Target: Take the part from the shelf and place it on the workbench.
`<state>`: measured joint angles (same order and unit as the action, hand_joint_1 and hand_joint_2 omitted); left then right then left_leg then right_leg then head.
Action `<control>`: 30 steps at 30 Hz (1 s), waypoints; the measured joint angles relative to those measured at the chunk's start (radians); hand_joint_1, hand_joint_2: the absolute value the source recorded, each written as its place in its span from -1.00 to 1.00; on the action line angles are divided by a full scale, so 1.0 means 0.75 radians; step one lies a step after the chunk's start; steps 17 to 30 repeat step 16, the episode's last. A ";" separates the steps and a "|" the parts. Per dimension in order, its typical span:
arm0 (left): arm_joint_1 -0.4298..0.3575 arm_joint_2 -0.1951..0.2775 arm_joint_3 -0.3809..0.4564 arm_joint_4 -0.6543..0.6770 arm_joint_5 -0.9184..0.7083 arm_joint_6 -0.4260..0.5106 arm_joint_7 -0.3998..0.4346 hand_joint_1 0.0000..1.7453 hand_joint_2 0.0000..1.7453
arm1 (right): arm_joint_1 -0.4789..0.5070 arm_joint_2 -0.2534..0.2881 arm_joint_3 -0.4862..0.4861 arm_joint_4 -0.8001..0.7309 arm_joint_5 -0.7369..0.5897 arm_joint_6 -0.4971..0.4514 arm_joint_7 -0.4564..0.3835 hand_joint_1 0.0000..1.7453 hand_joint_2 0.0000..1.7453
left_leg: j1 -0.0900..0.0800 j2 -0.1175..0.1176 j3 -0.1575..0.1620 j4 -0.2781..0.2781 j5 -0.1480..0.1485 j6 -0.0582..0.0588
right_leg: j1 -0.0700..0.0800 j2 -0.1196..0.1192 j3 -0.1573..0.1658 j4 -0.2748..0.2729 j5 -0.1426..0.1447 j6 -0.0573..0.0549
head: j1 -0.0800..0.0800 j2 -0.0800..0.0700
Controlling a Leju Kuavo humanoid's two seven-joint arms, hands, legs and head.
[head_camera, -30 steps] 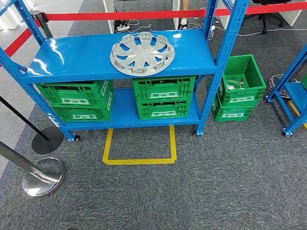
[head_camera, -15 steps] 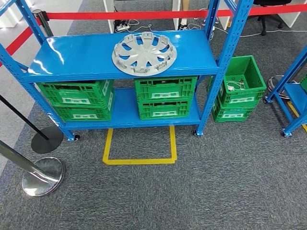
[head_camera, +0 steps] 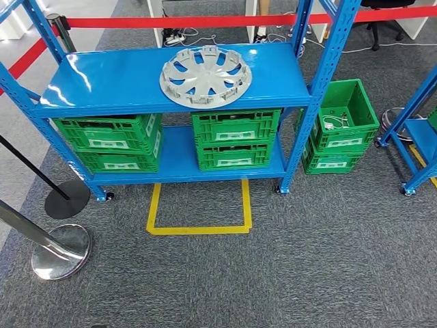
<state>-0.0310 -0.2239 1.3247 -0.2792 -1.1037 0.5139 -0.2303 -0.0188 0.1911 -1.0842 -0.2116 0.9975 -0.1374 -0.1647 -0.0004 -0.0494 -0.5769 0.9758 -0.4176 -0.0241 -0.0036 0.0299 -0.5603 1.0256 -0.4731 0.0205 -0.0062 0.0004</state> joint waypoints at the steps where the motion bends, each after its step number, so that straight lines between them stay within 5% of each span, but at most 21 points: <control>1: 0.004 0.006 -0.029 0.000 0.025 -0.011 0.005 -1.00 0.50 | 0.004 -0.004 0.023 -0.003 -0.022 0.003 0.003 -1.00 0.00 | 0.000 0.000 0.000 0.000 0.000 0.000 | 0.000 0.000 0.000 0.000 0.000 0.000 | 0.000 0.000; 3: 0.012 0.017 -0.089 0.000 0.075 -0.035 0.016 -1.00 -0.50 | 0.012 -0.014 0.071 -0.010 -0.067 0.008 0.010 -1.00 -1.00 | 0.000 0.000 0.000 0.000 0.000 0.000 | 0.000 0.000 0.000 0.000 0.000 0.000 | 0.000 0.000; 4: 0.016 0.023 -0.119 0.000 0.100 -0.047 0.021 -1.00 -1.00 | 0.015 -0.018 0.095 -0.014 -0.091 0.012 0.014 -1.00 -1.00 | 0.000 0.000 0.000 0.000 0.000 0.000 | 0.000 0.000 0.000 0.000 0.000 0.000 | 0.000 0.000; 16: 0.061 0.084 -0.448 -0.010 0.386 -0.178 0.078 -1.00 -1.00 | 0.057 -0.061 0.364 -0.057 -0.348 0.046 0.056 -1.00 -1.00 | 0.000 0.000 0.000 0.000 0.000 0.000 | 0.000 0.000 0.000 0.000 0.000 0.000 | 0.000 0.000; 30: 0.061 0.084 -0.448 -0.010 0.386 -0.178 0.078 -1.00 -1.00 | 0.057 -0.061 0.364 -0.057 -0.348 0.046 0.056 -1.00 -1.00 | 0.000 0.000 0.000 0.000 0.000 0.000 | 0.000 0.000 0.000 0.000 0.000 0.000 | 0.000 0.000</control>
